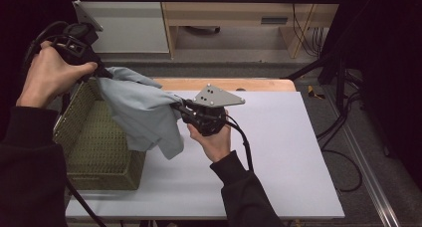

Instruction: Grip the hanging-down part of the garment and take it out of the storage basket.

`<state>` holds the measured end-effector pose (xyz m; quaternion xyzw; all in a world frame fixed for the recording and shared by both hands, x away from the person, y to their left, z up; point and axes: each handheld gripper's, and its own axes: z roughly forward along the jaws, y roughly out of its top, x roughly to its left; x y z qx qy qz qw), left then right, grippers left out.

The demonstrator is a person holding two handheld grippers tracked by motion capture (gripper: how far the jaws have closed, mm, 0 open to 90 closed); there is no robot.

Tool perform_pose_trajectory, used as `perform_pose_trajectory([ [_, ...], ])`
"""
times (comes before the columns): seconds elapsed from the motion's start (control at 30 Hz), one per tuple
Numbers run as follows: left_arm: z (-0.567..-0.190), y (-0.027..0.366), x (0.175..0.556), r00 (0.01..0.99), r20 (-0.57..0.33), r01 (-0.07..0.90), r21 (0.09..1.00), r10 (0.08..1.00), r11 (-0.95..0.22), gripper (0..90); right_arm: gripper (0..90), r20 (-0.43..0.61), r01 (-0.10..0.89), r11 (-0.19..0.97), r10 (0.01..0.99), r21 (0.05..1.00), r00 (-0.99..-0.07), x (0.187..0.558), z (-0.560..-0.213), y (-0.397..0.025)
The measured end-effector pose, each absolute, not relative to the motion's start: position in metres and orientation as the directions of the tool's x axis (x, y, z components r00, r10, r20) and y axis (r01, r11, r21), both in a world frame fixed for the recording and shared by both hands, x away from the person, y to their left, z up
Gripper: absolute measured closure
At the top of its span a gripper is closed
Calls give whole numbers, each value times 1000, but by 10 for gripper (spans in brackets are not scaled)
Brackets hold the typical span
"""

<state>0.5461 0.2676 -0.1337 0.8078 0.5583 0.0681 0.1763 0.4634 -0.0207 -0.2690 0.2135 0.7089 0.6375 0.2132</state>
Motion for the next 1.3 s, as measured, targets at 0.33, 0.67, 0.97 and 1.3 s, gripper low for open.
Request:
perform_pose_trajectory([
  [0.33,-131,263,546,381,-99,870,375,919,-320,846,872,-23,15,60,587,998,-809,463,-265,-28],
  [0.67,-131,261,545,373,-88,871,376,923,-316,847,859,14,82,95,569,992,-822,470,-287,-27],
  [0.97,-133,259,546,376,-76,872,368,924,-324,848,495,60,146,132,505,981,-861,468,-318,-24],
  [1.3,-133,254,547,376,-70,873,360,924,-328,848,203,80,122,32,592,992,-802,456,-309,-47],
])
